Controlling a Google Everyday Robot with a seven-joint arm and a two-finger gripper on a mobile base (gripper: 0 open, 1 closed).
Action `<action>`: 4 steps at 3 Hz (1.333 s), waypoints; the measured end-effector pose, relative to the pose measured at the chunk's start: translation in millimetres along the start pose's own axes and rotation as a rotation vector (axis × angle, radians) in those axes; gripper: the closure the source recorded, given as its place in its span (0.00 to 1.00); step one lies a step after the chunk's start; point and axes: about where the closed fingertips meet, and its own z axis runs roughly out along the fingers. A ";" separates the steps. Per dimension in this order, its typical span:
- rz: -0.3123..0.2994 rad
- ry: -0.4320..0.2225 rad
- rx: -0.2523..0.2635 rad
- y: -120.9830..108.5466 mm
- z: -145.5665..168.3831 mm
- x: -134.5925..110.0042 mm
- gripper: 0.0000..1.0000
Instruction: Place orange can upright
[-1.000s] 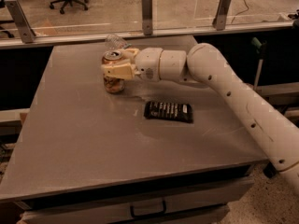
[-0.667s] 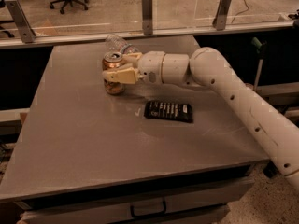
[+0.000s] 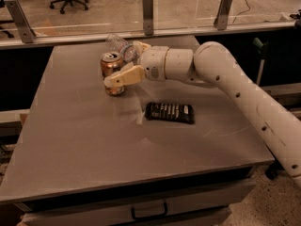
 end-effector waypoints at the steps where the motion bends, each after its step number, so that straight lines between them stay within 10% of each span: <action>1: -0.052 0.035 0.100 -17.8 -50.4 -27.7 0.00; 3: -0.232 0.046 0.435 -18.6 -206.6 -132.5 0.00; 4: -0.235 0.058 0.505 -22.0 -244.1 -133.6 0.00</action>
Offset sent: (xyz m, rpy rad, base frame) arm -0.0635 -0.2656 0.1873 -0.1405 -0.2664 -0.5080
